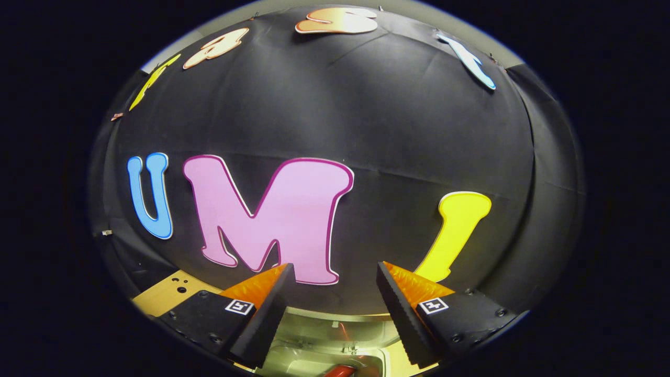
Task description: Press the lid of the desktop garbage bin to open it, pick up the crumpled paper on the desktop and throw it into the bin, then pick up the pop can on the desktop and drop it into the bin, and finally close the garbage bin lid.
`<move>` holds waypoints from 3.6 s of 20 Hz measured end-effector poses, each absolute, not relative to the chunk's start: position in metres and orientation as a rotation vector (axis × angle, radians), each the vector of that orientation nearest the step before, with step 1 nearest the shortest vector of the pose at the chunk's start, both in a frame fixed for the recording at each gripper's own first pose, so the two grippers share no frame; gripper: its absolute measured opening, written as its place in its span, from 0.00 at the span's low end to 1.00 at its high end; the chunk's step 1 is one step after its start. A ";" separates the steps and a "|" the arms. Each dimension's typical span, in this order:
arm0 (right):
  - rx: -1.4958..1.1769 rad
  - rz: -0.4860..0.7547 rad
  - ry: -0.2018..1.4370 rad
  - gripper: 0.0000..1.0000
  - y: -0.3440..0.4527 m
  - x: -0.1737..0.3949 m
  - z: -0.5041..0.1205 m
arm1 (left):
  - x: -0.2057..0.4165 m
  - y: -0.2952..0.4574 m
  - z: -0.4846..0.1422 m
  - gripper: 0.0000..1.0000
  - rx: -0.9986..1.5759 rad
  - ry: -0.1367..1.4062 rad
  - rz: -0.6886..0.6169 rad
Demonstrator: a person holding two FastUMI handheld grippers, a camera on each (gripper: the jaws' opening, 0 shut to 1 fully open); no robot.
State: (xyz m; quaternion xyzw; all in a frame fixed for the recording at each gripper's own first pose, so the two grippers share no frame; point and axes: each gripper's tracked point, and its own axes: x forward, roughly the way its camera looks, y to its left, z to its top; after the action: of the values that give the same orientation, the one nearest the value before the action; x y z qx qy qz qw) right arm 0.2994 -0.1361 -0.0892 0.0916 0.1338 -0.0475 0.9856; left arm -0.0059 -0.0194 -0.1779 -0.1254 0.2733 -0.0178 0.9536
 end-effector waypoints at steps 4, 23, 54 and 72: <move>0.207 -0.078 0.293 0.98 -0.130 0.294 -0.092 | -0.003 -0.016 -0.178 0.90 -0.254 0.554 -0.034; 0.211 0.050 0.458 0.98 -0.063 0.174 -0.139 | 0.000 -0.034 -0.171 0.90 -0.230 0.529 -0.120; 0.272 0.066 0.664 0.99 -0.055 0.099 -0.224 | -0.024 -0.038 -0.176 0.90 -0.259 0.531 -0.143; 0.218 0.148 0.629 0.99 -0.037 0.095 -0.205 | -0.021 -0.038 -0.173 0.90 -0.282 0.505 -0.172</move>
State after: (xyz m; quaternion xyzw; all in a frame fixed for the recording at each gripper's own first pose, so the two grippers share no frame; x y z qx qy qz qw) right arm 0.0945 -0.0369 -0.2054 0.1068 0.3084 0.0725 0.9425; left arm -0.0215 -0.0378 -0.1733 -0.1389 0.2487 -0.0849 0.9548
